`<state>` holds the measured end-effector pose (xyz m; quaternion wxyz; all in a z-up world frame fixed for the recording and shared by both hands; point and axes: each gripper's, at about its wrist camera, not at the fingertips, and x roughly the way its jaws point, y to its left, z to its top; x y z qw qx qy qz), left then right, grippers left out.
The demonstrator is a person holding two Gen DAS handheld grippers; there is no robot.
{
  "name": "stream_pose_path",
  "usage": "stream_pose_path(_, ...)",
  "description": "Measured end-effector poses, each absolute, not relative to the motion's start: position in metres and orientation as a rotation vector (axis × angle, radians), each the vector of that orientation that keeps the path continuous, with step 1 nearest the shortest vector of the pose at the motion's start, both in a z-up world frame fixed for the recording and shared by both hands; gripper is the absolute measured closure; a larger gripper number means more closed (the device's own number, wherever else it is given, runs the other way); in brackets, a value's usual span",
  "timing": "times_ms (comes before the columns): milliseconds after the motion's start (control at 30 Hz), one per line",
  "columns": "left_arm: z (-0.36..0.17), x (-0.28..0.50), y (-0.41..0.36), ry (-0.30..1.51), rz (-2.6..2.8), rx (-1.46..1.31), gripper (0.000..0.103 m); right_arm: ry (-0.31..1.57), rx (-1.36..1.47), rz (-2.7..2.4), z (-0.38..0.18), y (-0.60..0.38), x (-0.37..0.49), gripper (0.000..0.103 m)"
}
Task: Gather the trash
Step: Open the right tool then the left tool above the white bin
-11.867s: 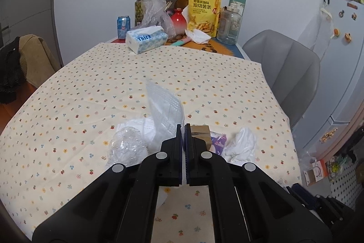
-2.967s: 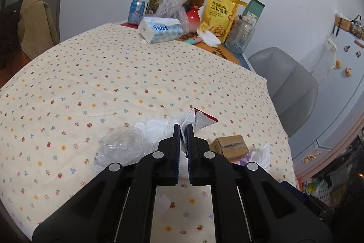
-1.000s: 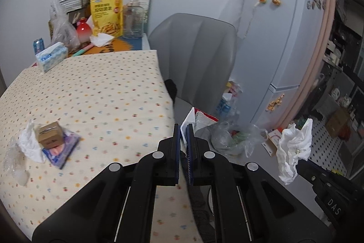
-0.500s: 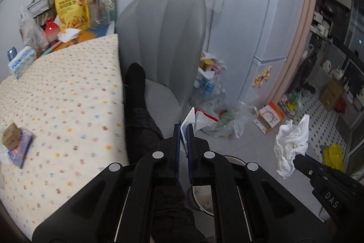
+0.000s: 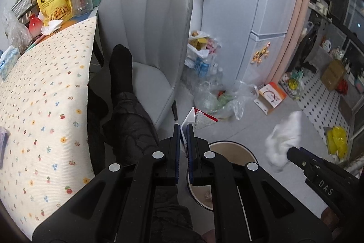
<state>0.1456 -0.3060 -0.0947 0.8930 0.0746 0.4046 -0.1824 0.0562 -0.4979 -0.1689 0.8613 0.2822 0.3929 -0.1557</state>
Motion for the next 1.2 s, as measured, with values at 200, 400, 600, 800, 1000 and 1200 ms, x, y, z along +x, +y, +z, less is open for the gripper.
stream_pose_path(200, -0.098, 0.144, -0.313, 0.847, -0.385, 0.180, 0.097, 0.823, 0.607, -0.331, -0.174, -0.503, 0.052, 0.063)
stream_pose_path(400, -0.097, 0.137, -0.330, 0.847, -0.420, 0.196, 0.097, 0.791, 0.604, -0.377, -0.167, -0.518, 0.030, 0.059)
stream_pose_path(600, -0.100, 0.124, -0.355, 0.858, -0.476, 0.214, 0.097, 0.789, 0.623, -0.418, -0.168, -0.536, 0.000, 0.058)
stream_pose_path(800, -0.107, 0.115, -0.379, 0.882, -0.521, 0.227, 0.096, 0.776, 0.616, -0.464, -0.165, -0.547, -0.023, 0.049)
stream_pose_path(1000, -0.108, 0.107, -0.392, 0.897, -0.588, 0.234, 0.090, 0.759, 0.614, -0.497, -0.164, -0.553, -0.029, 0.042)
stream_pose_path(1200, -0.099, 0.108, -0.383, 0.864, -0.579, 0.196, 0.031, 0.767, 0.623, -0.498, -0.167, -0.552, -0.026, 0.042)
